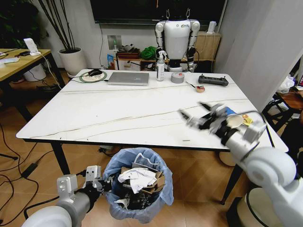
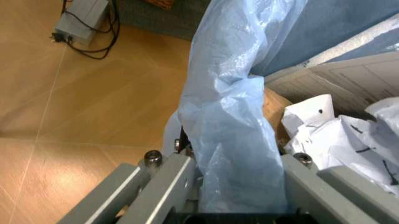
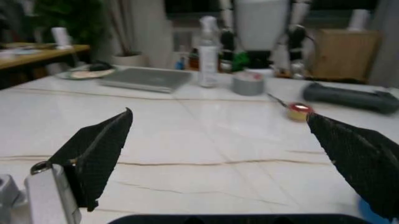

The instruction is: Pick up the trash bin and place the trash from the table into it.

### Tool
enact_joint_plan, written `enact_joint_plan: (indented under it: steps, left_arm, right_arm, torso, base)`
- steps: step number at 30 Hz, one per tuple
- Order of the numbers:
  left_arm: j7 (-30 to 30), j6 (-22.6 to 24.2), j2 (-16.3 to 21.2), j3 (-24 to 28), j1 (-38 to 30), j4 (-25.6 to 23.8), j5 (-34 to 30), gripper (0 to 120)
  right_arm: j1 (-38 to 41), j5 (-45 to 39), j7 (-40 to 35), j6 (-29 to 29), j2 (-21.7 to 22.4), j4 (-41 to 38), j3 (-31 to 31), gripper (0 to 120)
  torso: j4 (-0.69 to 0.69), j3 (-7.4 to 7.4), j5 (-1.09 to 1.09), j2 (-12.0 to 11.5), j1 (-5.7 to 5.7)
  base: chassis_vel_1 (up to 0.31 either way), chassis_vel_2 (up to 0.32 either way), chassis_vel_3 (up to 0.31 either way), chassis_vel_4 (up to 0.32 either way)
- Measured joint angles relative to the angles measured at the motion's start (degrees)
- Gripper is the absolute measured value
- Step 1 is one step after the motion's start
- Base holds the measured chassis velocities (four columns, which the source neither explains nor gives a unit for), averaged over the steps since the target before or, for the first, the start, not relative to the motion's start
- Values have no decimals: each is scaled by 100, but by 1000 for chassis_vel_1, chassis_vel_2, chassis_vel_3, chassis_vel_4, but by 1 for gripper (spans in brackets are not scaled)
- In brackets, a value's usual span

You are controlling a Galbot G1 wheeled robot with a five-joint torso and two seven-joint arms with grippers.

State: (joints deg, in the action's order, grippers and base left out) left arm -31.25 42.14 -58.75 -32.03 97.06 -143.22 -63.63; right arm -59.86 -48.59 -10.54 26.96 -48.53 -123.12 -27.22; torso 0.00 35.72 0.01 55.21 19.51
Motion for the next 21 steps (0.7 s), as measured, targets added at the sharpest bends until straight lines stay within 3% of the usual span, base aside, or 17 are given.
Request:
enact_joint_plan:
  steps: [7, 21]
  left_arm:
    - [16, 0, 14, -42, 0, -2, -15, 2]
    - [37, 0, 81, -93, -18, -4, -85, 2]
  right_arm:
    - [151, -1179, -1741, 475, -171, 135, -27, 100]
    - [-769, -952, -1845, 708, -570, -71, -620, 100]
  torso:
    - [0, 0, 0, 0, 0]
    - [-2, -1, -1, 0, -2]
  base:
    - [0, 0, 0, 0]
    - [0, 0, 0, 0]
